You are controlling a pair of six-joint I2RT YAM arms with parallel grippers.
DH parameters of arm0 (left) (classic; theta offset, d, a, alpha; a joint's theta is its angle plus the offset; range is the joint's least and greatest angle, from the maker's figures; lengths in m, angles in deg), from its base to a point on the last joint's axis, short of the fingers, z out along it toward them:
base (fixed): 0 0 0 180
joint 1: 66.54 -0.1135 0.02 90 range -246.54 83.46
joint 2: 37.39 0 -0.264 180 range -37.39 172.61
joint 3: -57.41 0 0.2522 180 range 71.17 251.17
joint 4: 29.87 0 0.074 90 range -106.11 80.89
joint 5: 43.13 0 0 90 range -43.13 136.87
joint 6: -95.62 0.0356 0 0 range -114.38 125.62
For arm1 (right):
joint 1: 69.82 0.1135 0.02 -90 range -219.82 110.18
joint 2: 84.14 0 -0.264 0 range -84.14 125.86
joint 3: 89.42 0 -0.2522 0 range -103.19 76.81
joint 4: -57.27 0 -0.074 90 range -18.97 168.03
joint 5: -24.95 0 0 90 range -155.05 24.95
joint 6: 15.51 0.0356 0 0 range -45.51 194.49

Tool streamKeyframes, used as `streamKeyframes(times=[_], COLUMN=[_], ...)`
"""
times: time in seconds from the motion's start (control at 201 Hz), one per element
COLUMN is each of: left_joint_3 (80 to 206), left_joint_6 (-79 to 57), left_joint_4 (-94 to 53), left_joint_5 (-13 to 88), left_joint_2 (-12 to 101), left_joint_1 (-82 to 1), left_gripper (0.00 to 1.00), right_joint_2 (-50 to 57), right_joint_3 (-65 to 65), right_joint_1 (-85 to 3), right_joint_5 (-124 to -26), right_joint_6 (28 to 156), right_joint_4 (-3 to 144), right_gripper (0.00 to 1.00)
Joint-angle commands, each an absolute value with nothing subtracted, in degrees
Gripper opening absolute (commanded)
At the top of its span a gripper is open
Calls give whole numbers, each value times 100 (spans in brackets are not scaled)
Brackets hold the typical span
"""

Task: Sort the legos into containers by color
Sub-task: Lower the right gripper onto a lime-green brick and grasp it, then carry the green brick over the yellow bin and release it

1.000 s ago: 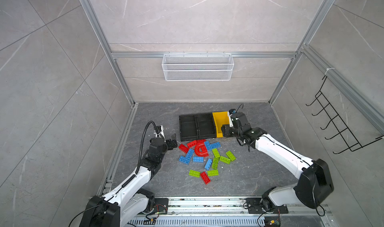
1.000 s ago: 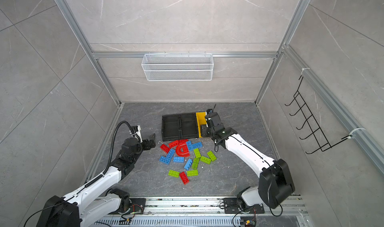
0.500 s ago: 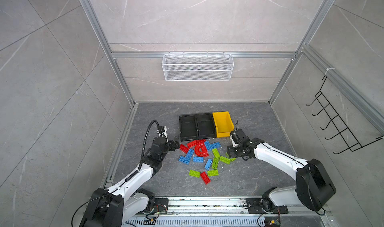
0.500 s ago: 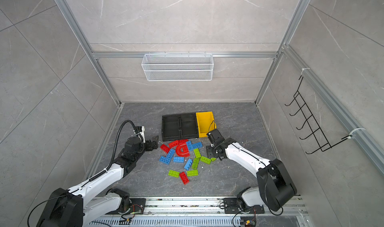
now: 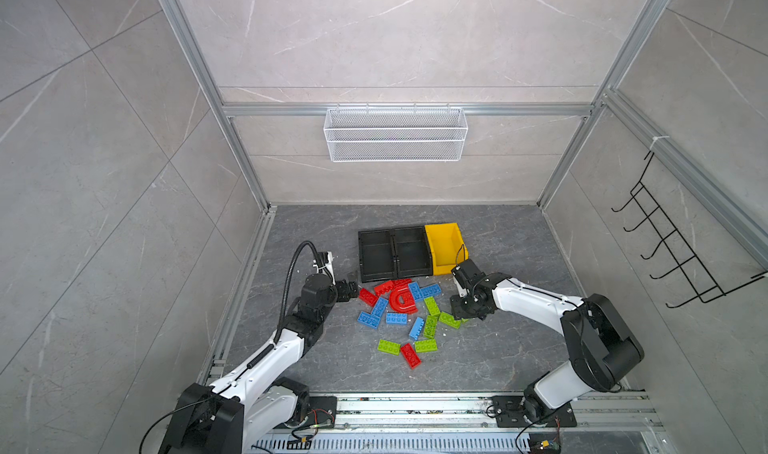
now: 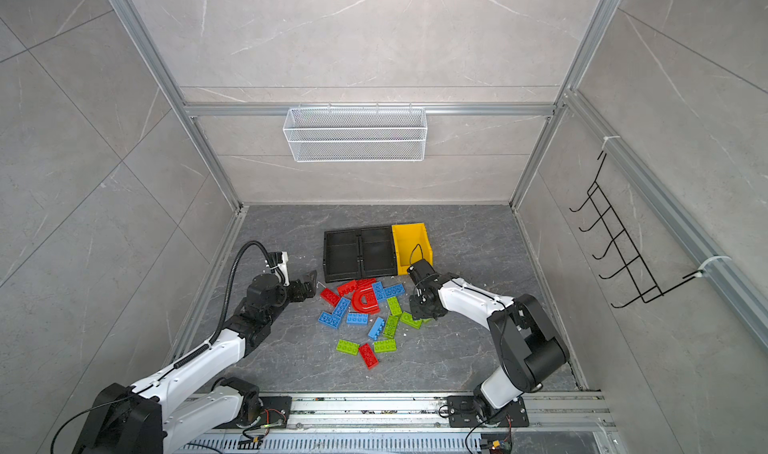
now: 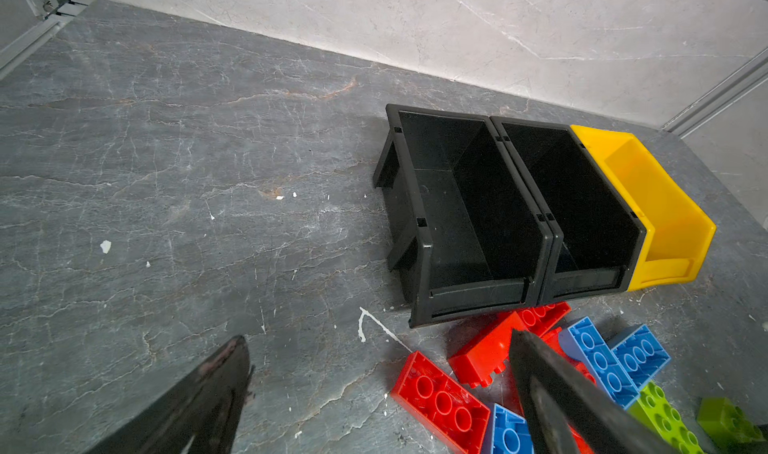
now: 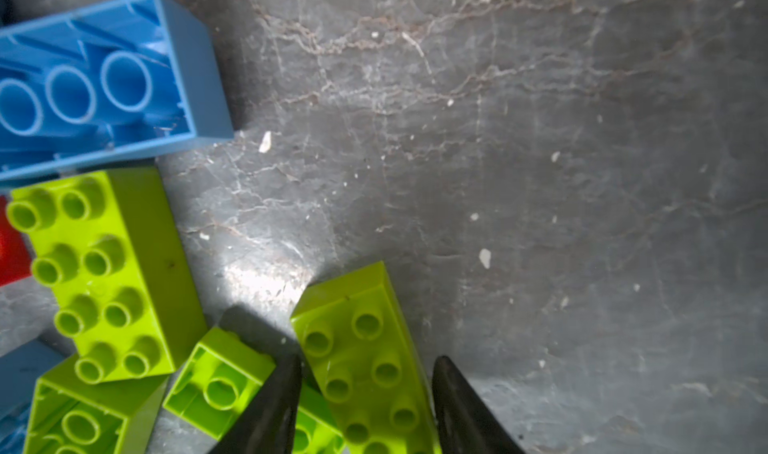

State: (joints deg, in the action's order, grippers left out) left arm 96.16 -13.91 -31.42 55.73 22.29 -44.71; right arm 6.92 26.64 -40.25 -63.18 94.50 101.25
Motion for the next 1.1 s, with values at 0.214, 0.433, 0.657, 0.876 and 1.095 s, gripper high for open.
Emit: streamKeyframes(times=[0.214, 0.433, 0.657, 0.876, 1.095], left_joint_3=[9700, 9712, 9710, 9753, 9736], left_joint_6=[-1519, -1482, -1403, -1411, -1391], left_joint_4=[-3233, -3213, -3186, -3158, -3156], left_joint_5=[5517, 5595, 5637, 5487, 5571], left_joint_2=[2139, 2184, 2197, 2264, 2271], left_joint_1=[-4476, -4474, -4481, -4478, -4476], left_gripper=[100, 100, 100, 100, 100], right_joint_2=[1000, 516, 353, 1172, 2273], right_joint_3=[2366, 2149, 1323, 185, -964], right_joint_1=[-4007, -4019, -4499, -4899, -5096], right_joint_5=[-6461, -6121, -6358, -6815, -6940], right_joint_6=[9528, 9447, 9024, 8685, 8622], right_joint_4=[10224, 10262, 10419, 9943, 9925], right_gripper=[38, 28, 26, 26, 25])
